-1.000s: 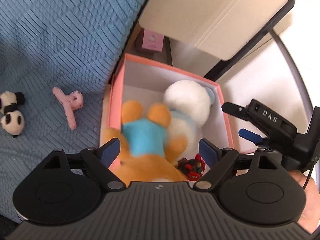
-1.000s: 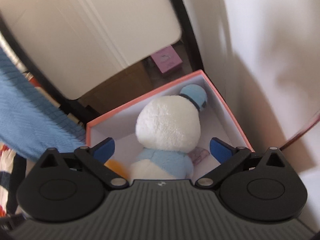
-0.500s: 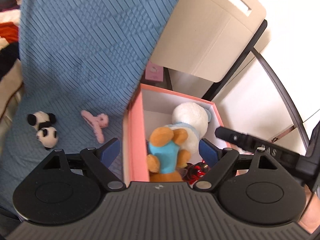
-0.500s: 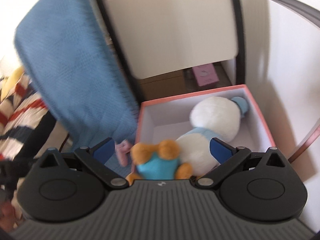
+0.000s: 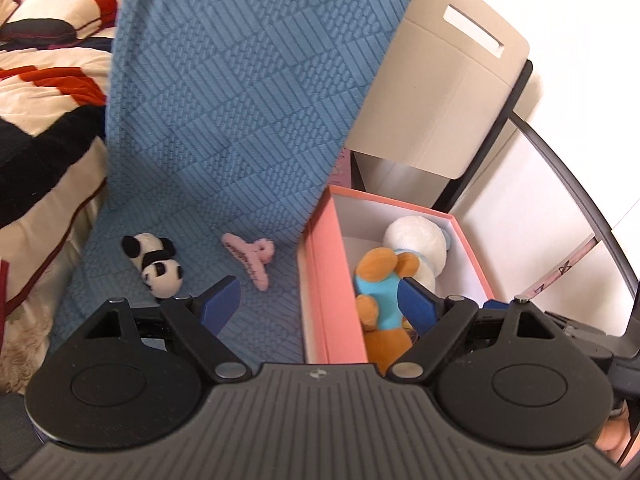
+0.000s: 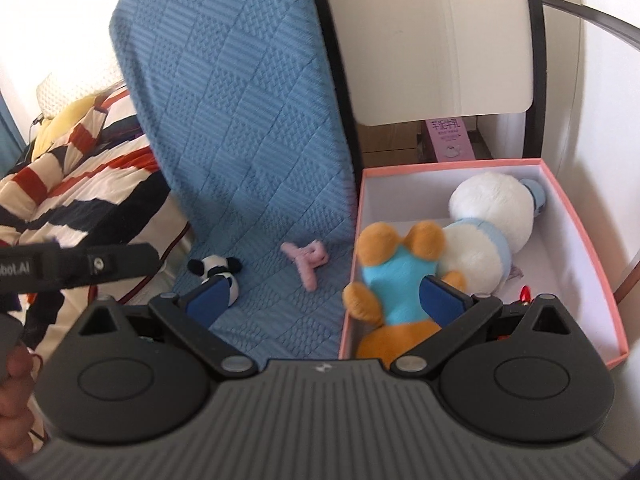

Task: Organize objects
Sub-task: 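Withdraw both tools from the box toward the panda and pink bunny, then grasp the pink bunny with the right tool while the left tool grasps the small panda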

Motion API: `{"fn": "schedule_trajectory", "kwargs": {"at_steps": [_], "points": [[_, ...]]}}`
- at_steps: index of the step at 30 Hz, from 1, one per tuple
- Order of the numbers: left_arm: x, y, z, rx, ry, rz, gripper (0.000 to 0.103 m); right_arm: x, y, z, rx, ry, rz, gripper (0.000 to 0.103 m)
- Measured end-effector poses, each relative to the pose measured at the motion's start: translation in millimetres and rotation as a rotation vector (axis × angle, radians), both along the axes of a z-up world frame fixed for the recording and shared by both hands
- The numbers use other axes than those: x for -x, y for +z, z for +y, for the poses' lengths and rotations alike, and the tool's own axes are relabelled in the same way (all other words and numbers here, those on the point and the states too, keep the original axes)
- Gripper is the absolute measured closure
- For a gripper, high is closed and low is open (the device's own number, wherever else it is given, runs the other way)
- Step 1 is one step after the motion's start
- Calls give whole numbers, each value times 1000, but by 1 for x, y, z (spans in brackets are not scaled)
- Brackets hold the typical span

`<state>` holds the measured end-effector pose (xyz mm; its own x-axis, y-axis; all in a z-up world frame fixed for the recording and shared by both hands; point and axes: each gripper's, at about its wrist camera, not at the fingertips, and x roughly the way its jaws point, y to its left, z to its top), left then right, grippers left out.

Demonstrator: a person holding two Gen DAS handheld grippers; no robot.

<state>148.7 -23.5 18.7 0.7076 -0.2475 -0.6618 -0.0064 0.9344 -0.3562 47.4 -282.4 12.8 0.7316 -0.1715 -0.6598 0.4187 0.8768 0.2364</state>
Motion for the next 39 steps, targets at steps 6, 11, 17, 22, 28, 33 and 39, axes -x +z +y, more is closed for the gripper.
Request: {"fn": "schedule_trajectory", "kwargs": {"at_steps": [6,11,17,22,28,33,39], "points": [[23,-7,22,20,32,-19,14,4,-10,29,19,19,13,0],[44,-12,35,12,54,-41,14,7,-19,49,26,23,24,0],[53,-23,45,42,71,-40,14,7,-30,62,33,25,48,0],[43,-44,51,45,91,-16,14,-4,-44,67,52,56,59,0],[19,-82,58,4,131,2,14,-30,-69,66,68,84,70,0],[-3,-110,78,-11,214,9,14,-53,-82,65,116,114,44,1],[-36,-148,109,16,286,30,14,-90,-99,65,150,162,7,9]]}}
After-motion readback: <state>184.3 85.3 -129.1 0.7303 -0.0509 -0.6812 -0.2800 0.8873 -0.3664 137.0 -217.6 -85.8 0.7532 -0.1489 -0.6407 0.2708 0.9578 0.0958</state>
